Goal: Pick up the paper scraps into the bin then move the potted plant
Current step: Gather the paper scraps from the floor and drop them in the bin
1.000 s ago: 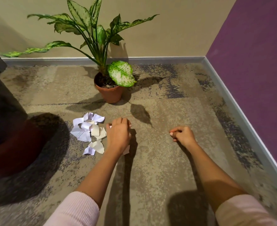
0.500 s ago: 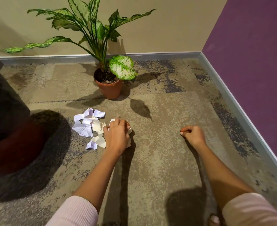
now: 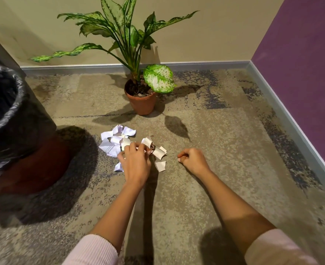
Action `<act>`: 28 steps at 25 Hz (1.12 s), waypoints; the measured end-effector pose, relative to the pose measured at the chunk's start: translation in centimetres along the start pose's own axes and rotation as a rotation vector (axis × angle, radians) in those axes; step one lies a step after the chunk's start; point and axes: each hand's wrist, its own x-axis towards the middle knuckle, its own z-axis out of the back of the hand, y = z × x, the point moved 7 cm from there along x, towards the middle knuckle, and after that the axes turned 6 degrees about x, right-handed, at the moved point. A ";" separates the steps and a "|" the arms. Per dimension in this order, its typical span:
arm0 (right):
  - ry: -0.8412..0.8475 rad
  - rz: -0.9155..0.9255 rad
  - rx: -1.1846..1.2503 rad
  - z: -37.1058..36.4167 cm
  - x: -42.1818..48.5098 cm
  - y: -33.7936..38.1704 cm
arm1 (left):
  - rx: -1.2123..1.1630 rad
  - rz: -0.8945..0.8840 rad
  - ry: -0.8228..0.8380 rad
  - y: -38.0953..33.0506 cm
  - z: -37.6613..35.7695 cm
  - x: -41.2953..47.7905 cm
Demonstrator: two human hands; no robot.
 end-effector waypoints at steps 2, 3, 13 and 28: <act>0.039 0.034 0.004 -1.6 0.6 1.7 | 0.007 0.045 -0.006 1.7 0.4 -0.2; 0.075 0.036 0.006 -2.4 0.8 2.4 | 0.002 0.069 0.001 2.7 0.5 -0.3; 0.221 0.098 -0.133 -6.8 3.3 6.7 | -0.153 0.233 0.164 8.7 -1.9 -0.8; 0.363 0.364 -0.448 -10.5 8.3 14.7 | -0.230 0.130 0.368 12.6 -2.2 5.5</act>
